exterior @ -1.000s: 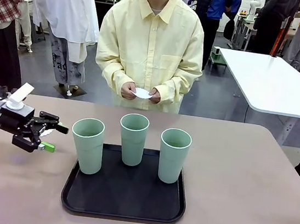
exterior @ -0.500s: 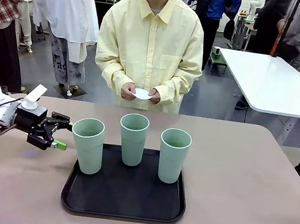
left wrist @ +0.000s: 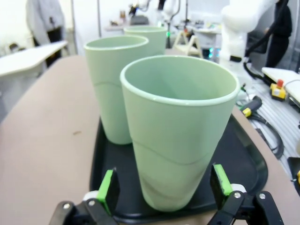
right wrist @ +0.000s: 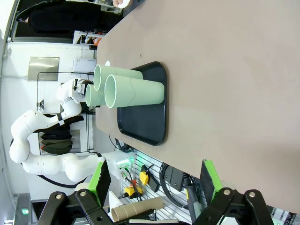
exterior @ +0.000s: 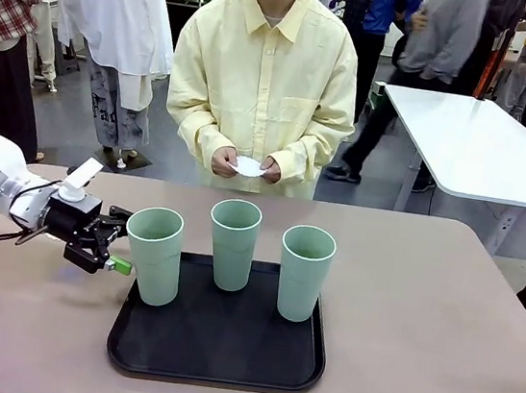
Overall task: Place coasters on the table and set cups on them.
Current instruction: Pick up one Reusable plastic cup and place it on a coaster set by the human.
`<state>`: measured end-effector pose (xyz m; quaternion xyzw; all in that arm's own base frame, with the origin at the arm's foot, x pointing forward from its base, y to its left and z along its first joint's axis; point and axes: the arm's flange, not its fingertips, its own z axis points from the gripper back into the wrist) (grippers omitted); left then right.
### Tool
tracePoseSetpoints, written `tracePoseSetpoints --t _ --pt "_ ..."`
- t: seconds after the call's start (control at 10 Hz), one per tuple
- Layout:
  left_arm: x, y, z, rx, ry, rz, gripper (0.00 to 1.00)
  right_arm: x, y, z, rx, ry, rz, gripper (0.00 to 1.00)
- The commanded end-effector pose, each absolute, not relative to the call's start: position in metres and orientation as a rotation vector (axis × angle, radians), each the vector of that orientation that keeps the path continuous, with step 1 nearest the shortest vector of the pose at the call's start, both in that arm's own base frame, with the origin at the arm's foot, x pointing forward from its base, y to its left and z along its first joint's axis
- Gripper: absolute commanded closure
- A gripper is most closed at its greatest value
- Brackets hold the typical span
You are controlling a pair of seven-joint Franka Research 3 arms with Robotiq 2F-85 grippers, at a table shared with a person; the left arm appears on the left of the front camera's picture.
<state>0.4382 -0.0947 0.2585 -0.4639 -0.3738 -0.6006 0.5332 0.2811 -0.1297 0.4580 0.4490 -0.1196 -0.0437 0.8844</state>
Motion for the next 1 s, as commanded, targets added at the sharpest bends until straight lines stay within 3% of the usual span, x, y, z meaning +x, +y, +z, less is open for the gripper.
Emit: tracePoseSetpoints --t 0.0,0.4,0.8,0.9 --pt "0.433 -0.103 0.258 -1.13 -0.878 -1.473 0.0 0.283 -0.131 0.457 0.959 -0.265 -0.077 0.0" --pt "0.432 -0.12 0.25 -1.158 -0.86 -1.522 0.0 0.283 -0.131 0.457 0.959 -0.265 -0.077 0.0" --pt "0.439 -0.126 0.244 -1.165 -0.948 -1.524 0.0 0.283 -0.131 0.457 0.959 -0.265 -0.077 0.0" --pt "0.44 -0.126 0.244 -1.177 -0.959 -1.536 0.55 0.283 -0.131 0.457 0.959 -0.265 -0.077 0.0"
